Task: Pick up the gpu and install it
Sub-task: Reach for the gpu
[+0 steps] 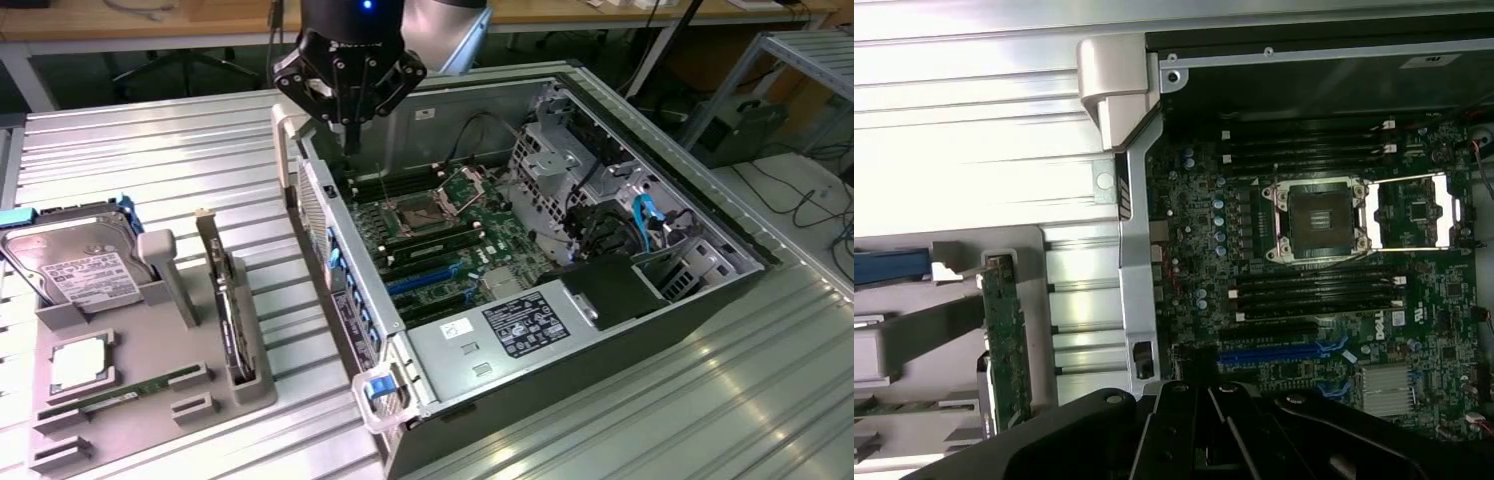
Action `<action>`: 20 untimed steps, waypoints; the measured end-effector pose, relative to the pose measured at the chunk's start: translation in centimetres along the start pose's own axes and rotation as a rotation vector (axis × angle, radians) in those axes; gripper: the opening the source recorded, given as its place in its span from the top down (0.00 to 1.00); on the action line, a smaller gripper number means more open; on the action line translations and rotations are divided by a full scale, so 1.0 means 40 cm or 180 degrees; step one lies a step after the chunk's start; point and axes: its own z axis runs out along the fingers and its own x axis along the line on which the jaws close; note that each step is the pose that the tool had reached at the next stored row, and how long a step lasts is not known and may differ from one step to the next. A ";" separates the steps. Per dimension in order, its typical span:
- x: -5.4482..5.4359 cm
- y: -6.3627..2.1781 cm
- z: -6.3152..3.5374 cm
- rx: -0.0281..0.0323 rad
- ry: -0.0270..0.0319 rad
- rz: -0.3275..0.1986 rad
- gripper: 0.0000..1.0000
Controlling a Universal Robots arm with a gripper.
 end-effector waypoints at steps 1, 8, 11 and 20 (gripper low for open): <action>0.002 0.000 0.000 0.0000 0.0000 0.0000 0.89; 0.020 -0.002 -0.001 0.0000 0.0000 0.0000 0.89; 0.028 -0.003 -0.001 0.0000 0.0000 0.0000 0.89; 0.053 -0.006 -0.002 0.0000 0.0000 0.0000 0.89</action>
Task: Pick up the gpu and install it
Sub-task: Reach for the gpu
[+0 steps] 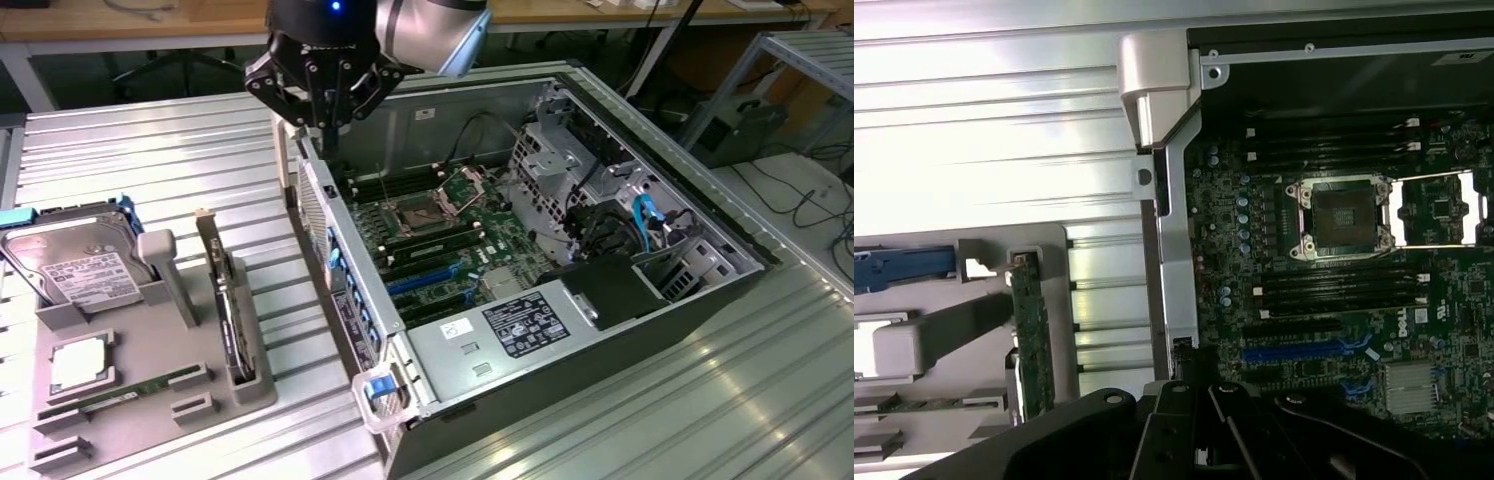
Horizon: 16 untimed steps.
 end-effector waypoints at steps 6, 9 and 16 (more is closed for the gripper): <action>0.013 -0.002 0.000 0.0000 0.0000 0.0000 0.89; 0.021 -0.003 -0.001 0.0000 0.0000 0.0000 0.89; 0.036 -0.005 -0.001 0.0000 0.0000 0.0000 0.89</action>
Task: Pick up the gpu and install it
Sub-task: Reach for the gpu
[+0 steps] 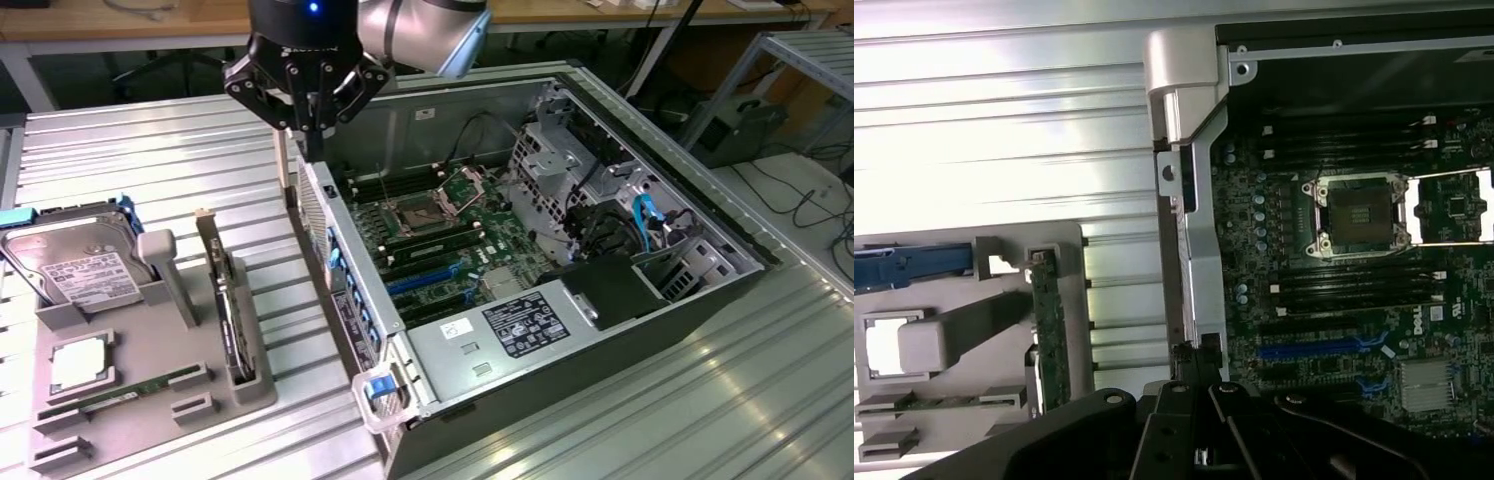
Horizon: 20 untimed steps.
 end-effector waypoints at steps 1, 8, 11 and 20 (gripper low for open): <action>0.002 0.000 0.000 0.0000 0.0000 0.0000 0.89; 0.014 -0.003 -0.001 0.0000 0.0000 0.0000 0.89; 0.021 -0.004 -0.001 0.0000 0.0000 0.0000 0.89; 0.036 -0.008 -0.001 0.0000 0.0000 0.0000 0.89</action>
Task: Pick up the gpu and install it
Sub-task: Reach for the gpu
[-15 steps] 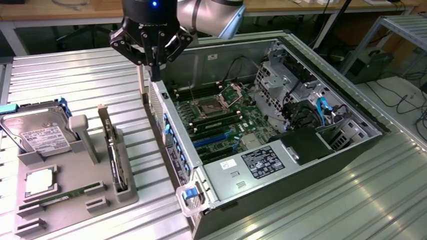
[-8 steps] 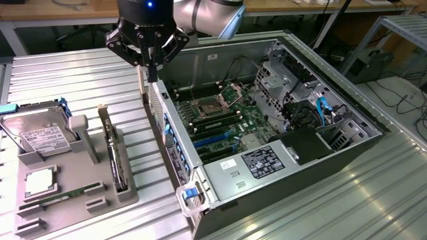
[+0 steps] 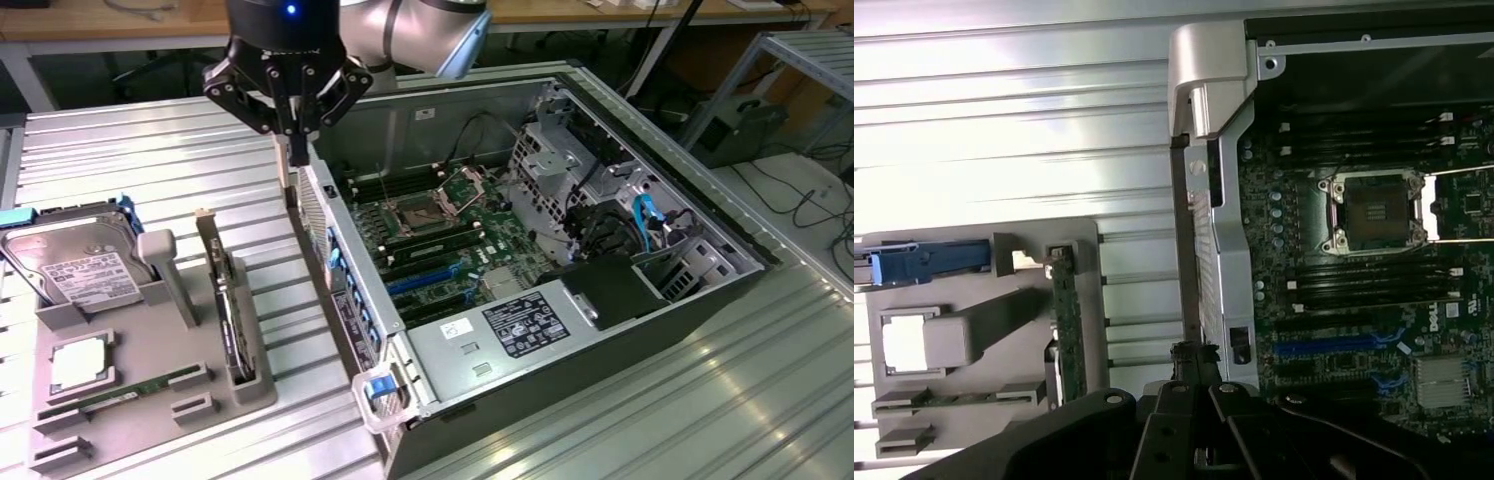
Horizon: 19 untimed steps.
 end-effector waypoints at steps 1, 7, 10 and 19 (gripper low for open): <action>0.002 0.000 0.000 0.0000 0.0000 0.0000 0.89; 0.012 -0.003 0.000 0.0000 0.0000 0.0000 0.89; 0.017 -0.004 -0.001 0.0000 0.0000 0.0000 0.89; 0.034 -0.007 -0.001 0.0000 0.0000 0.0000 0.89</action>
